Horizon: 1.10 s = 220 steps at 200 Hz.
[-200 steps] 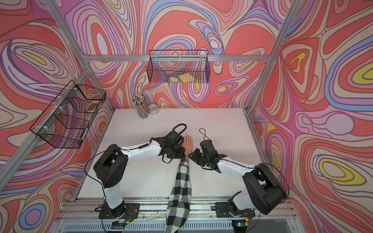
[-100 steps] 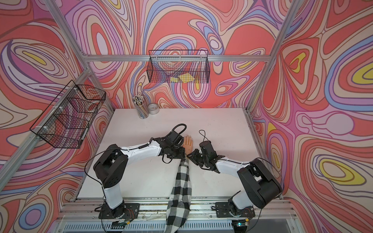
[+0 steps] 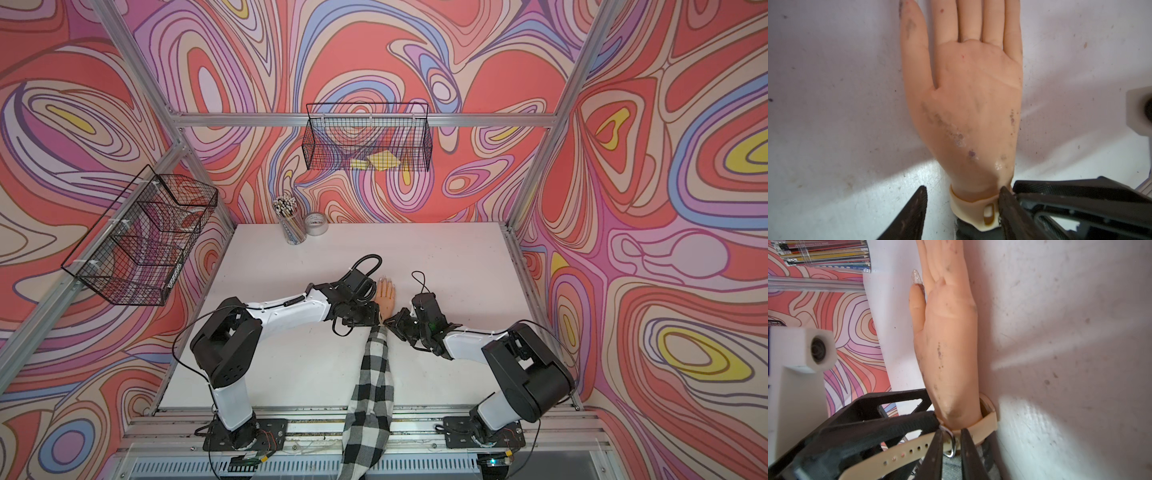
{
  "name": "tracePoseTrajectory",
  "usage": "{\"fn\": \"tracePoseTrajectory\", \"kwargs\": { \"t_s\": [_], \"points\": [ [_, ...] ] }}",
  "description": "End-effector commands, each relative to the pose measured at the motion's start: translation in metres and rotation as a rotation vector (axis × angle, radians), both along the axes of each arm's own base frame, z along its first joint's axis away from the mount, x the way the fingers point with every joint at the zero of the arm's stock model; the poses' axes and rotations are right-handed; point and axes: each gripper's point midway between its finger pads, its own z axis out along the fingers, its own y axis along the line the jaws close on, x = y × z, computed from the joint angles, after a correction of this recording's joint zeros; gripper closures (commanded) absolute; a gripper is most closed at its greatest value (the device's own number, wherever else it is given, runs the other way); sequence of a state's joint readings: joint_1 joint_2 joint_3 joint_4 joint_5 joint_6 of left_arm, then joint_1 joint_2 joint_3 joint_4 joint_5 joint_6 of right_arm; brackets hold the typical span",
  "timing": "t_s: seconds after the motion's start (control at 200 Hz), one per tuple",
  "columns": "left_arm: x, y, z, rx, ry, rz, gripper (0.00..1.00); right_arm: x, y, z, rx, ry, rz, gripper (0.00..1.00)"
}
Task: Take off the watch
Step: Untie the watch from the hand, then take off the watch from the hand.
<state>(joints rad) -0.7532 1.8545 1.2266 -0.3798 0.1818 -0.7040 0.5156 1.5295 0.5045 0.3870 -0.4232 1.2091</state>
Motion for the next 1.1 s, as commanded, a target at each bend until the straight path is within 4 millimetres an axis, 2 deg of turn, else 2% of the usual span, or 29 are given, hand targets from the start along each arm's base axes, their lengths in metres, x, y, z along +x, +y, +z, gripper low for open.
{"fn": "tracePoseTrajectory", "kwargs": {
  "t_s": [0.0,0.13,0.265,0.586,0.756,1.097],
  "points": [
    [-0.01,0.016,-0.01,0.061,0.036,0.011,0.43,0.004,0.017,0.027,0.16,-0.07,0.028,0.85],
    [-0.008,0.019,-0.007,0.061,0.029,0.014,0.43,0.005,0.022,0.043,0.256,-0.108,0.033,0.89],
    [-0.007,0.021,-0.004,0.058,0.025,0.017,0.43,0.007,0.026,0.049,0.267,-0.114,0.045,0.9],
    [-0.005,0.021,-0.001,0.049,0.021,0.021,0.43,0.005,0.023,0.031,0.162,-0.066,0.063,0.91],
    [-0.005,0.02,0.0,0.047,0.02,0.02,0.43,0.001,0.015,0.018,0.086,-0.039,0.059,0.83],
    [-0.005,0.02,-0.001,0.048,0.023,0.018,0.43,-0.006,0.003,0.017,0.04,-0.04,0.033,0.79]
  ]
}}
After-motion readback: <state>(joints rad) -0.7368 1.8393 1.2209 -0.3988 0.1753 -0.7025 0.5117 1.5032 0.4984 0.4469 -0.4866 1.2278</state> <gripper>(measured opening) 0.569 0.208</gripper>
